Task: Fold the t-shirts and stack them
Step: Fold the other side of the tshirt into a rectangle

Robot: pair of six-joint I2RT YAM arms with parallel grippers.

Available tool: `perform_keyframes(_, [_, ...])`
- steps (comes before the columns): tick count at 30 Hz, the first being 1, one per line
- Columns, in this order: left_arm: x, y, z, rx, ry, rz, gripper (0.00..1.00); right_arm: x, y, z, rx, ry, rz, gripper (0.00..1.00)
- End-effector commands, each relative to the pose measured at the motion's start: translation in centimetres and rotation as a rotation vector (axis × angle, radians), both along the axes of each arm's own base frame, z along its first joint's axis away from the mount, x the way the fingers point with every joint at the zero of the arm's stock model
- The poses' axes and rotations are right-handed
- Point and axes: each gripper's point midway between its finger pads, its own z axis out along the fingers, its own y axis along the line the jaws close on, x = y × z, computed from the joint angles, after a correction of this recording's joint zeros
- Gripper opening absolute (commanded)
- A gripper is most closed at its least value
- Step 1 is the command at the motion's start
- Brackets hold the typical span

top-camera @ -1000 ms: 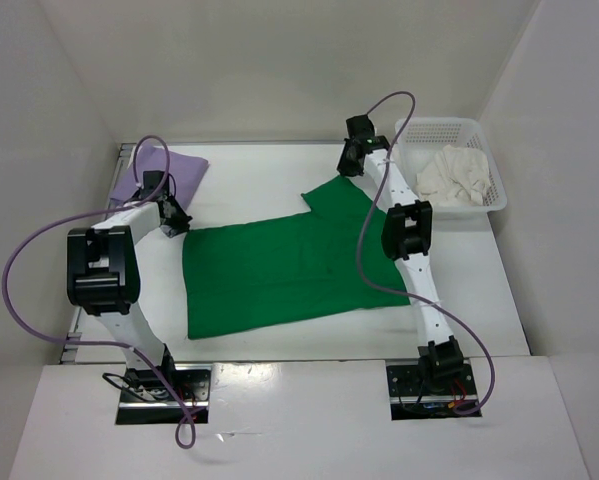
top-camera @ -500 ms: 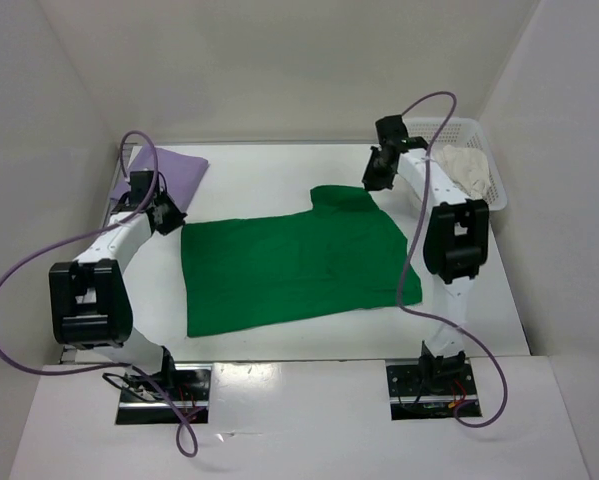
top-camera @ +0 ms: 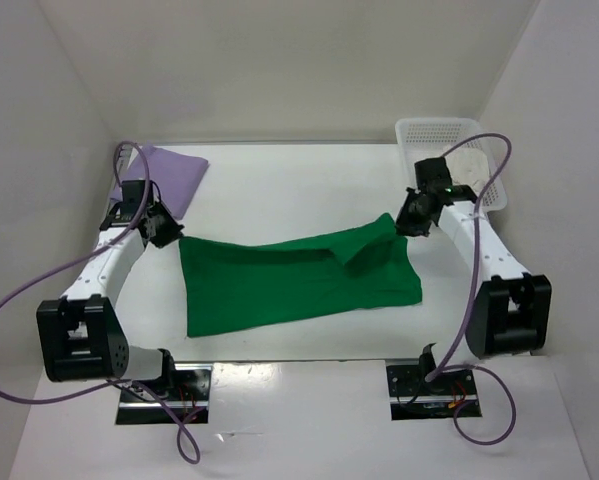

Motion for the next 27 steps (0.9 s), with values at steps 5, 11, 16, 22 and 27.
perform_keyframes(5, [-4.4,-0.5,-0.3,0.01,0.088,-0.052,0.01,-4.4,-2.7,1.7,-0.047,0.006,-0.065,0.0])
perform_keyframes(11, [-5.7,-0.7,-1.5,-0.005,0.166,-0.045,0.03,-5.9,-3.1,1.5,-0.094,0.05,-0.098,0.02])
perform_keyframes(16, [-6.3,-0.4,0.5,-0.042,0.106,0.002,0.14,-7.0,-3.2,1.7,-0.108,0.061,-0.102,0.09])
perform_keyframes(22, [-6.4,2.0,2.5,-0.005,0.052,0.115,0.3,-7.1,-3.2,2.4,-0.104,0.034,-0.103,0.26])
perform_keyframes(27, [-3.5,0.4,3.9,-0.063,-0.06,0.017,0.31,-5.6,-0.4,2.4,-0.075,0.019,-0.031,0.19])
